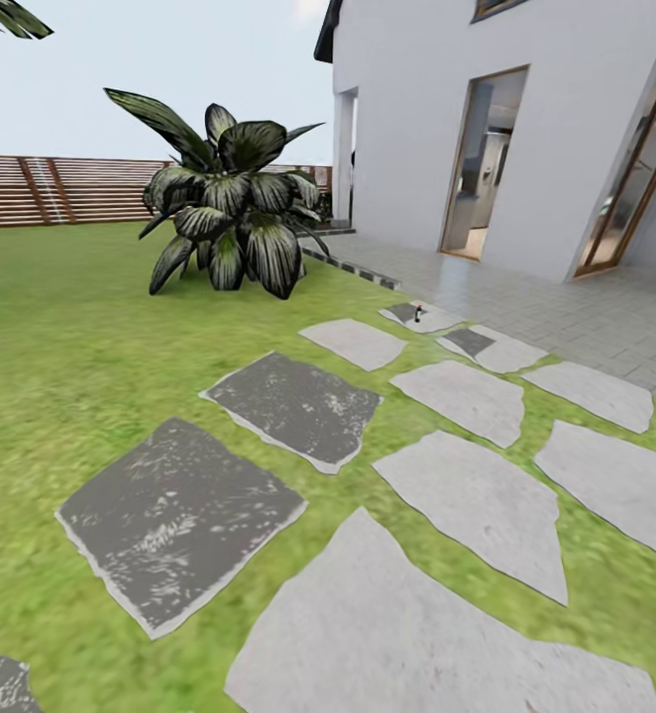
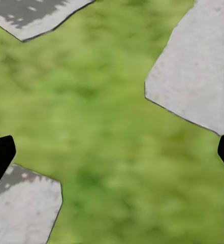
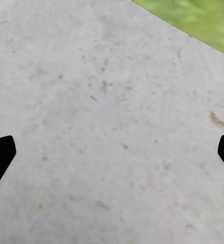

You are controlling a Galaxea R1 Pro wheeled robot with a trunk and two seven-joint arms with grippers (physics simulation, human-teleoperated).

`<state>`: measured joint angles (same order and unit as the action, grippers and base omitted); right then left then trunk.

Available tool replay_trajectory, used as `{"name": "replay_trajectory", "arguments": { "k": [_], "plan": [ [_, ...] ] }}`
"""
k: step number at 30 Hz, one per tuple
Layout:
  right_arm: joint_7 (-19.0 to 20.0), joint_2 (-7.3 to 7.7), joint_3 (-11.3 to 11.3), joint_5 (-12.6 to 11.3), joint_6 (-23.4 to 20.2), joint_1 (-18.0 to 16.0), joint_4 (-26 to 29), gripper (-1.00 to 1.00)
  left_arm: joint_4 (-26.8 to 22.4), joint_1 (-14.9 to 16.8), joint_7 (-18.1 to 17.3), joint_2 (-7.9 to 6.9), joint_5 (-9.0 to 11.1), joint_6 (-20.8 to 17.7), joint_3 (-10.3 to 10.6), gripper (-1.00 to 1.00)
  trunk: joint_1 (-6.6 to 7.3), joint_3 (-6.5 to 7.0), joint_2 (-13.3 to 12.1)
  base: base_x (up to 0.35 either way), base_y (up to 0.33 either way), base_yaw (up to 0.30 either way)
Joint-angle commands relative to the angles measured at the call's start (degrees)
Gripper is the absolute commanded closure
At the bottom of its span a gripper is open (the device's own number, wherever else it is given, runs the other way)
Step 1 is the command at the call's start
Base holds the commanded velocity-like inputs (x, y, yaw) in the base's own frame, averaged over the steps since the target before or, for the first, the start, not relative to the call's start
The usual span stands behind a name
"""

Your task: Pick up the pesticide atomizer in the garden and spray insectifuge to fully cover both potted plants in the garden.

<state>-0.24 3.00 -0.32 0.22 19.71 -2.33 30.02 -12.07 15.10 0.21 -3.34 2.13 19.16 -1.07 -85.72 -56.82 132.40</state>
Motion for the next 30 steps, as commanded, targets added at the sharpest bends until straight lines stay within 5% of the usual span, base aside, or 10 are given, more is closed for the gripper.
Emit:
{"name": "replay_trajectory", "arguments": {
  "k": [1,30],
  "plan": [
    [-0.02,-0.01,-0.03,0.03,0.18,-0.04,-0.05,-1.0,0.03,0.01,-0.03,0.0,0.22,0.17,-0.07,-1.0,-0.02,-0.05,0.02,0.282,0.0,-0.256],
    [-0.02,-0.01,-0.07,-0.04,0.19,-0.04,0.03,-1.0,0.03,0.01,-0.03,0.0,0.19,0.17,-0.07,-1.0,-0.02,-0.05,0.02,0.282,0.0,-0.027]
  ]
}}
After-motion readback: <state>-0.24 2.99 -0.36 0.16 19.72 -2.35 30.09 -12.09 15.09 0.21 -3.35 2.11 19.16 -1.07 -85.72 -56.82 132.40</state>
